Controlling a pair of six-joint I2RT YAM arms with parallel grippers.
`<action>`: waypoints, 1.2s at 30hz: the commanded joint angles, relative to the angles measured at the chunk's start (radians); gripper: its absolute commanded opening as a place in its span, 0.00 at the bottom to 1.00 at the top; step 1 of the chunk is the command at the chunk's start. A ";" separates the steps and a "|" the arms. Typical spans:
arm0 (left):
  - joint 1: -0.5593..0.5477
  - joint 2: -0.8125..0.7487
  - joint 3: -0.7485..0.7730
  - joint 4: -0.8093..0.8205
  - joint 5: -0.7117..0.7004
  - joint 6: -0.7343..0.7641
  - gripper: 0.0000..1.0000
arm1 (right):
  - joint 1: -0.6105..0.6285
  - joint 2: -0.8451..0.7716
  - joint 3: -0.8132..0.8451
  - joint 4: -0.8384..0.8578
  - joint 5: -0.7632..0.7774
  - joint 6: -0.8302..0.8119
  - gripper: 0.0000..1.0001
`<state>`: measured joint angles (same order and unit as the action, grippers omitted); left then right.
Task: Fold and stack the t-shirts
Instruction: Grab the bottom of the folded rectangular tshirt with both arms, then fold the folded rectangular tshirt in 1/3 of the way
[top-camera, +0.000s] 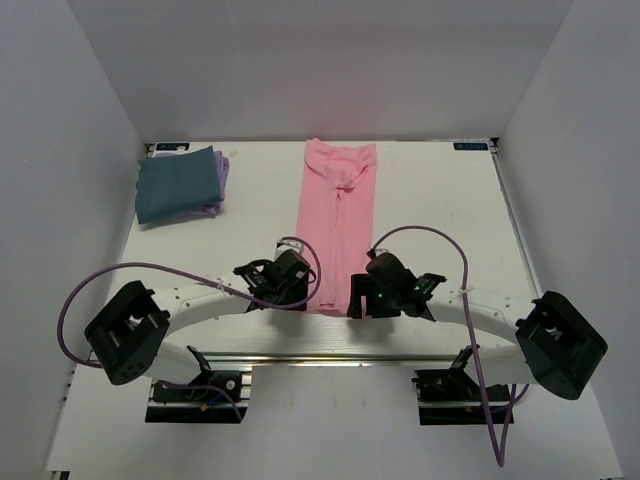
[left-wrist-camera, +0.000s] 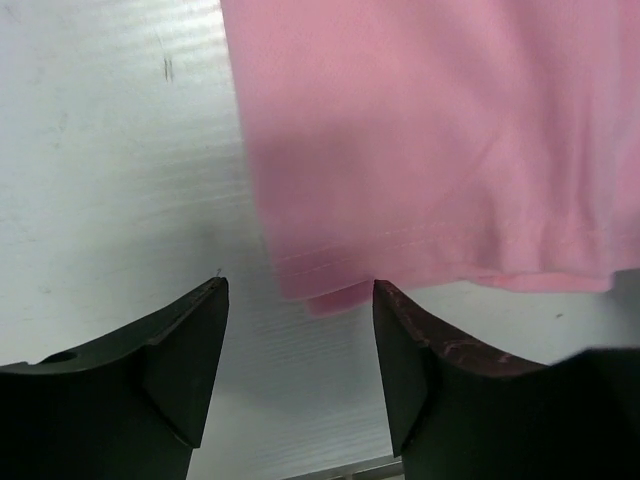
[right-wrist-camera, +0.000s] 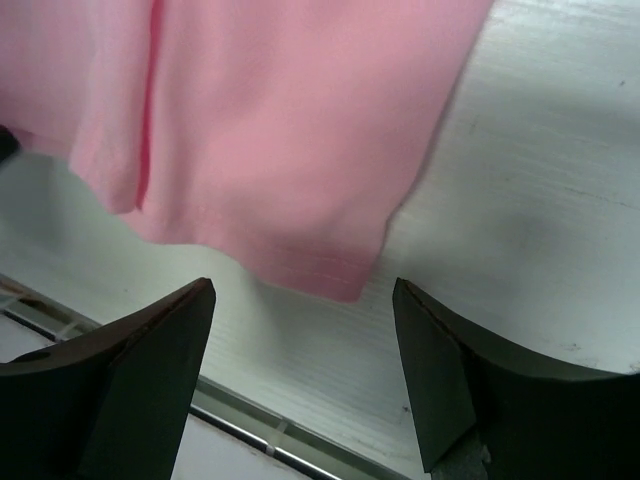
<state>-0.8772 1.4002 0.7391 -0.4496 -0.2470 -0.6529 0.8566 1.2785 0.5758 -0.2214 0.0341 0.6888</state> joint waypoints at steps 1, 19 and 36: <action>0.003 -0.009 -0.070 0.072 0.052 0.012 0.69 | -0.002 0.027 -0.027 0.042 0.053 0.041 0.77; -0.006 -0.001 -0.152 0.273 0.123 0.022 0.00 | 0.007 0.042 -0.088 0.140 0.012 0.066 0.00; 0.004 -0.115 0.014 0.101 0.215 0.047 0.00 | 0.016 -0.124 0.039 -0.111 0.129 0.023 0.00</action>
<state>-0.8867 1.2564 0.6693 -0.3305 -0.0113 -0.6331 0.8848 1.1370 0.5377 -0.3038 0.0475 0.7250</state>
